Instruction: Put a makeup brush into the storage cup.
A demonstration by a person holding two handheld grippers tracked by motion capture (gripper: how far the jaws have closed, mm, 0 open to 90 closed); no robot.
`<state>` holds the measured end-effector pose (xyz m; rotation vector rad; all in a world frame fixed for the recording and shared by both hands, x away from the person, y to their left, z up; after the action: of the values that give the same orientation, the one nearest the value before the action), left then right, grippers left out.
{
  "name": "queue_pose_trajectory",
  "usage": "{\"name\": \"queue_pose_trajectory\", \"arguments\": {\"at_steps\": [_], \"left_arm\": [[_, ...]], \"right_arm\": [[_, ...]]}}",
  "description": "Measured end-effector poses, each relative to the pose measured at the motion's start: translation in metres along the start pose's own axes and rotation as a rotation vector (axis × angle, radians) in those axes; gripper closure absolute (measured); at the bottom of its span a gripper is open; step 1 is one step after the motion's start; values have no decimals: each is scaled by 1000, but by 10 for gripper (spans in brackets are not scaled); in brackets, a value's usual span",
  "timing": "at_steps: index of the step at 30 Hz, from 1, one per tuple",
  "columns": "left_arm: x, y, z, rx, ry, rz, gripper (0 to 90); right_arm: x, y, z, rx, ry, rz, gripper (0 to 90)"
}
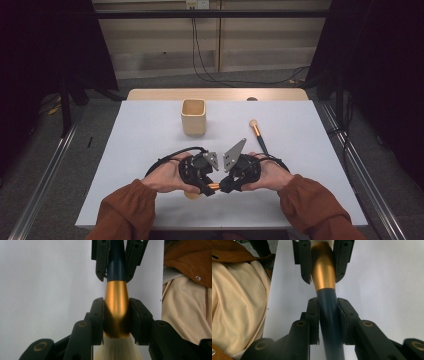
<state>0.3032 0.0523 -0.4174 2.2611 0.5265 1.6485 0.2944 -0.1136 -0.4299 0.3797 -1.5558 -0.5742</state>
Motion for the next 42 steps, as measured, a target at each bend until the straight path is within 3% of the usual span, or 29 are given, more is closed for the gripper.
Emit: {"name": "queue_pose_trajectory", "arguments": {"at_steps": [8,13,17,21,27,30,32,36,42], "left_arm": [[3,-2,4,17,-1,-35,644],[3,-2,6,20,2,-60,583],[4,-3,6,50,16,-95,492],[5,-9,8,69,59,-152,402],[7,-19,11,111,120,-183,240],[10,-25,10,129,146,-212,225],[13,-28,7,142,164,-230,152],[19,-37,8,171,205,-263,100],[22,-52,8,212,212,-305,60]], "right_arm": [[2,-1,-1,-11,3,-15,752],[3,-2,-3,-24,-10,-19,752],[4,-4,-4,-33,-11,-20,752],[5,-7,-6,-51,-12,-15,753],[8,-14,-11,-81,-29,-19,752],[9,-19,-12,-112,-38,-22,752],[11,-24,-13,-129,-46,-27,752],[14,-33,-15,-165,-58,-31,753],[22,-47,-14,-222,-82,-48,753]]}}
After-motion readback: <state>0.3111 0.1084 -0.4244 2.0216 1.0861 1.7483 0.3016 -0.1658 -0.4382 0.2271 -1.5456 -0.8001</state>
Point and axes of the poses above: each handheld gripper's, and its own axes: x roughly backward along the jaws, y roughly out of its top, z roughly to its left, the point moved 1 cm from there along -x, roughly forward along the jaws, and after that the axes turned 7 degrees about -y, right-handed, at the moved point
